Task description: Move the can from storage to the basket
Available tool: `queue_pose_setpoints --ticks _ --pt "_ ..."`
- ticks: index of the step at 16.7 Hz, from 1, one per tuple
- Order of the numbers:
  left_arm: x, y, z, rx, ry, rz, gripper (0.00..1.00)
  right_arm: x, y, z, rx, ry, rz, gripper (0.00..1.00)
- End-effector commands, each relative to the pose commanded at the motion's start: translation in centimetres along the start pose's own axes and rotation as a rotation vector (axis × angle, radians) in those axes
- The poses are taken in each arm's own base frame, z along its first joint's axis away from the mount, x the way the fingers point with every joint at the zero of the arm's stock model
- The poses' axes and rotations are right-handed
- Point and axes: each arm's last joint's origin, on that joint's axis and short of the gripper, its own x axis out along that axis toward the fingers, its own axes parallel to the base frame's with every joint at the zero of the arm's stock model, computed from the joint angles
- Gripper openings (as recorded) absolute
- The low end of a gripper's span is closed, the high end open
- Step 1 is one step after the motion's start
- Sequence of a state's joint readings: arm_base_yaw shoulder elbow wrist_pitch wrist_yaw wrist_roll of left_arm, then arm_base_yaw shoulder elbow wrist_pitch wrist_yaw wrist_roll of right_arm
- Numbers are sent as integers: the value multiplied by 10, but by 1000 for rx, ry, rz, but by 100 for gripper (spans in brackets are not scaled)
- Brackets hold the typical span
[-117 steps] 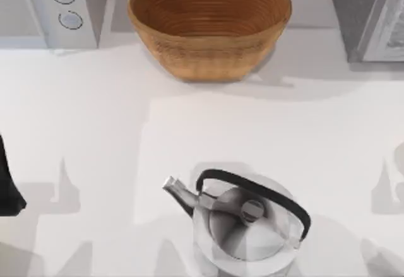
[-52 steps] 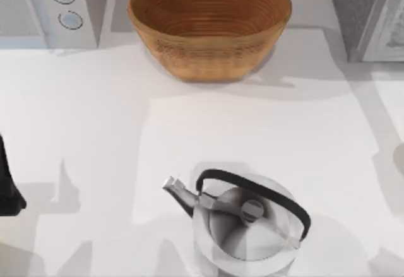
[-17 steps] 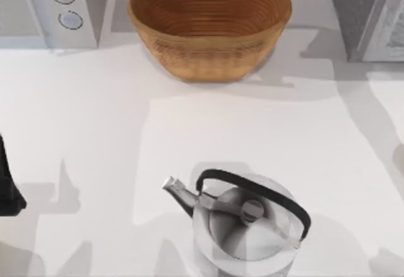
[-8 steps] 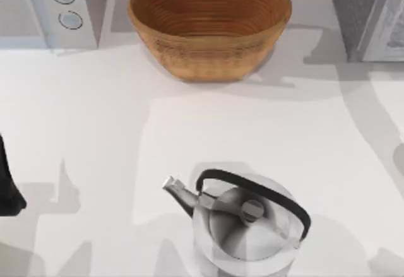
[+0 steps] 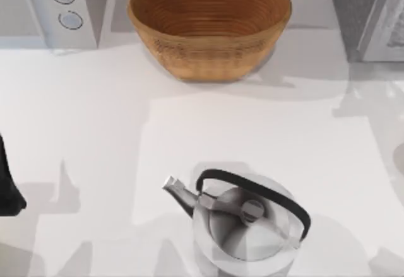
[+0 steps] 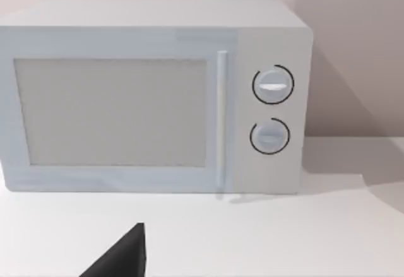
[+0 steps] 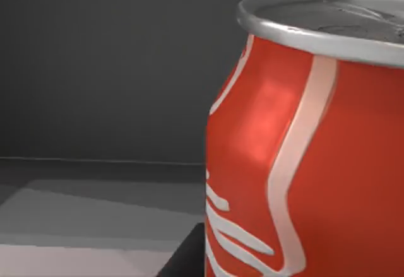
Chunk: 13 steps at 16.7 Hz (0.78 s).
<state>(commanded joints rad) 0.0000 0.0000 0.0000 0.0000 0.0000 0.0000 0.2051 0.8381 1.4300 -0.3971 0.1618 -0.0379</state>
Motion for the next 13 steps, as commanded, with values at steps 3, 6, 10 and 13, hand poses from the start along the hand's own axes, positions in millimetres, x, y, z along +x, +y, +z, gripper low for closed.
queue_pose_setpoints --ticks 3,6,10,13 --pt "0 0 0 0 0 0 100 -28 -5 -70 -16 28 9 0" --pt "0 0 0 0 0 0 100 -48 -9 -154 -21 74 7 0" --pt "0 0 0 0 0 0 100 -66 -12 -254 -11 133 -11 0" --pt "0 0 0 0 0 0 100 -72 -15 -305 4 167 -29 0"
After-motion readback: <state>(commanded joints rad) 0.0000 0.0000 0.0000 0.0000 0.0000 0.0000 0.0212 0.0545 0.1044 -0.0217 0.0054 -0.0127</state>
